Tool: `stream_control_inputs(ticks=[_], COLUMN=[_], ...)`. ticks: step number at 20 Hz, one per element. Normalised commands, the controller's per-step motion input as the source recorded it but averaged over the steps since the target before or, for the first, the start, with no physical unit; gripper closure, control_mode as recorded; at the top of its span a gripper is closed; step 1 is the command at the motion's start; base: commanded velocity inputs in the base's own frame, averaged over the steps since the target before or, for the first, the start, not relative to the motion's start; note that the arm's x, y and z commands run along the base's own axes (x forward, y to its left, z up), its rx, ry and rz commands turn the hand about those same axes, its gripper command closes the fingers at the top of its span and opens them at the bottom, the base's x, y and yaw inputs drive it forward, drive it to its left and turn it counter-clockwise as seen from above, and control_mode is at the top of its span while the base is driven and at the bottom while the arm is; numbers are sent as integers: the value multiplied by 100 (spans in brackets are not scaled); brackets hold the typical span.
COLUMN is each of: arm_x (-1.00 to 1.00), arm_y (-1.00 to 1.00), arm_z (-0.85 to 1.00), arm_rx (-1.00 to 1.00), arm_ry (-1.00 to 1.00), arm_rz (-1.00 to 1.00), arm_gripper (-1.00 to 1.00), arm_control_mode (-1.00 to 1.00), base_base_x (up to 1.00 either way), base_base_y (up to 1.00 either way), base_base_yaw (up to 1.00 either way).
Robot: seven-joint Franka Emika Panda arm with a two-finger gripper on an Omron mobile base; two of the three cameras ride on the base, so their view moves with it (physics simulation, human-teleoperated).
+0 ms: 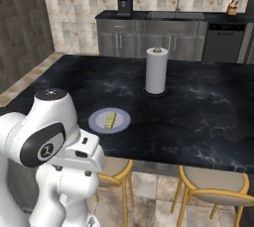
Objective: Retrieve the butter from the fridge and place it on a plate on the dining table. Then retrieve the butter knife by the fridge and place it near the plate.
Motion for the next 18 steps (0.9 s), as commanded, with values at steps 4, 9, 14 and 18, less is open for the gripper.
stream_control_inputs(ticks=[4, 9, 14, 18], arm_x=[0, 0, 0, 0], arm_y=[0, 0, 0, 0], arm_z=[0, 0, 0, 0], arm_rx=[0, 0, 0, 0], arm_ry=[0, 0, 0, 0], arm_rz=[0, 0, 0, 0], arm_gripper=[-100, -100, -100, -100], arm_control_mode=[100, 100, 100, 100], base_base_x=[-55, -45, -15, 1], base_base_y=[-99, -99, -97, -97], base_base_yaw=[-39, -45, -33, -23])
